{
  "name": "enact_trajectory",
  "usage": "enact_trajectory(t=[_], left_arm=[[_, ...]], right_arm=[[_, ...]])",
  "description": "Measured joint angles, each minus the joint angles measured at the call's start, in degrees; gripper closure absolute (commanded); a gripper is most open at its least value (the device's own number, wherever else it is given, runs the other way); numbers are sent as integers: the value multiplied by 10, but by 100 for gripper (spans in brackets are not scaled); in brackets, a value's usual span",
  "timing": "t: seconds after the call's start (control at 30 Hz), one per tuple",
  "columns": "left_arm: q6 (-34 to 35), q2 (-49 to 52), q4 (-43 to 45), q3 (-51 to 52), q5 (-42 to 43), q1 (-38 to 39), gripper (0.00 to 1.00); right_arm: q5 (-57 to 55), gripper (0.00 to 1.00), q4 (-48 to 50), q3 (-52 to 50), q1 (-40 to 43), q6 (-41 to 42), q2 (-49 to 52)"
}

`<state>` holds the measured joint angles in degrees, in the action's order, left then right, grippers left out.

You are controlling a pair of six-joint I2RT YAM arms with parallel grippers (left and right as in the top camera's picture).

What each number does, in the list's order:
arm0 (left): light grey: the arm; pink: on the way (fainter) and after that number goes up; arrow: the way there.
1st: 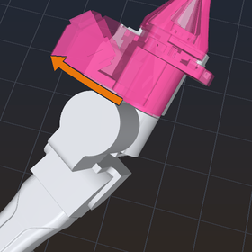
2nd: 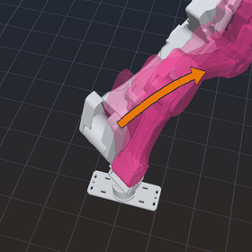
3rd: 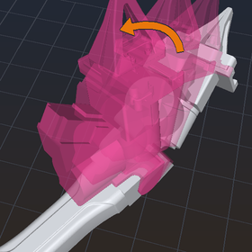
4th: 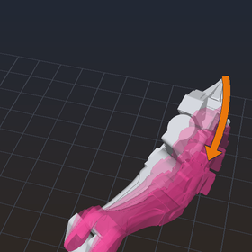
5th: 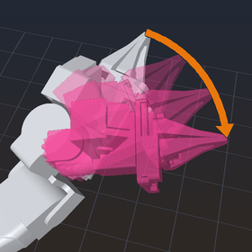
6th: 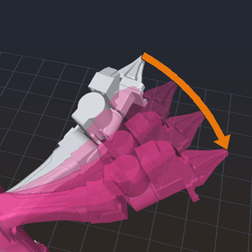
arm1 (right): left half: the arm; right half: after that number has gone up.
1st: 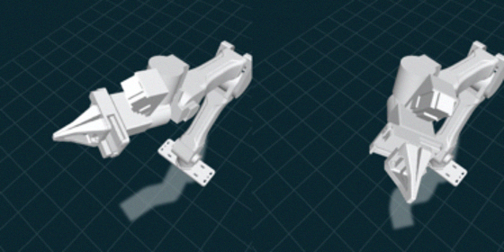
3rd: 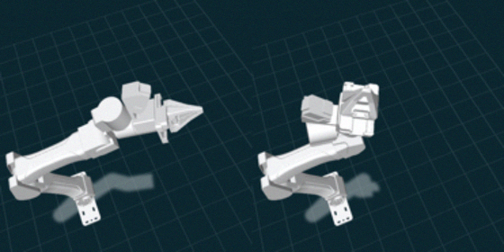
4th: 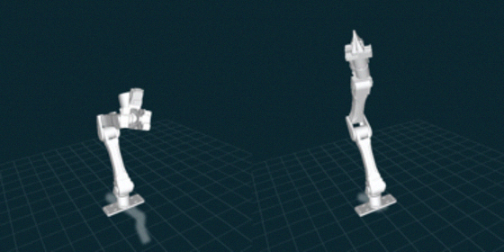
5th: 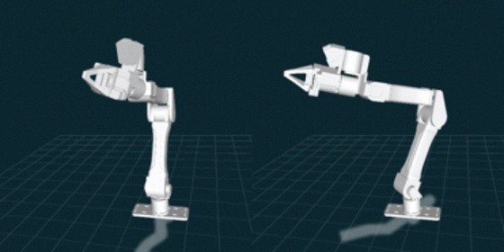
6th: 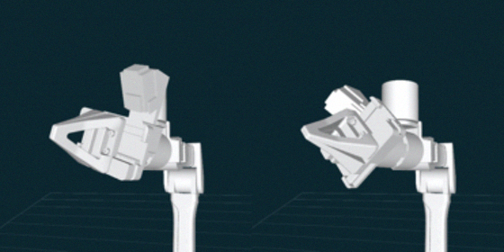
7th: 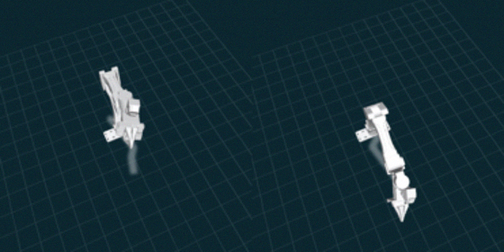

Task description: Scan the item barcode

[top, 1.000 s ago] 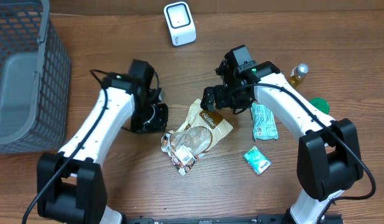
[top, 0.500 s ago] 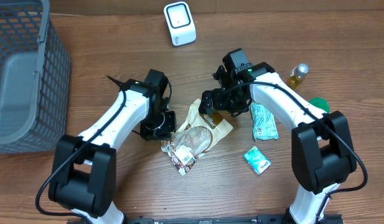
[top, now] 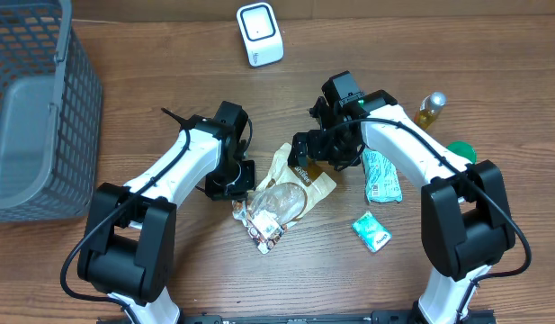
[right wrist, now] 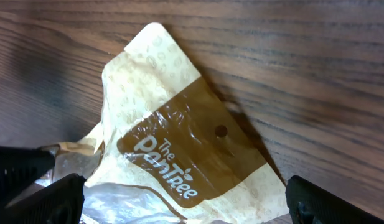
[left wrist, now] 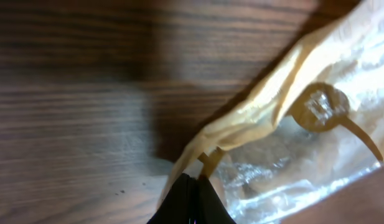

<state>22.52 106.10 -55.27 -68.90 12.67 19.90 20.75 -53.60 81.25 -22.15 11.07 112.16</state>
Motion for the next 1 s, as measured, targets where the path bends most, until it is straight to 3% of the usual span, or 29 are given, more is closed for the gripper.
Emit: enact_trajectory(t=[0.3,0.6,0.83,1.0], left_arm=[[0,0,32,0,-44,0,95],[1,1,23,-36,-23,-18,96],[0,1,-68,-151,27,-35,94],[-2,1,-145,-156,27,-34,96]], right_arm=[[17,0,-5,0,-3,9,25],[49,0,-3,0,-4,12,30],[57,0,-3,0,-4,12,30],[59,0,-2,0,-4,13,30]])
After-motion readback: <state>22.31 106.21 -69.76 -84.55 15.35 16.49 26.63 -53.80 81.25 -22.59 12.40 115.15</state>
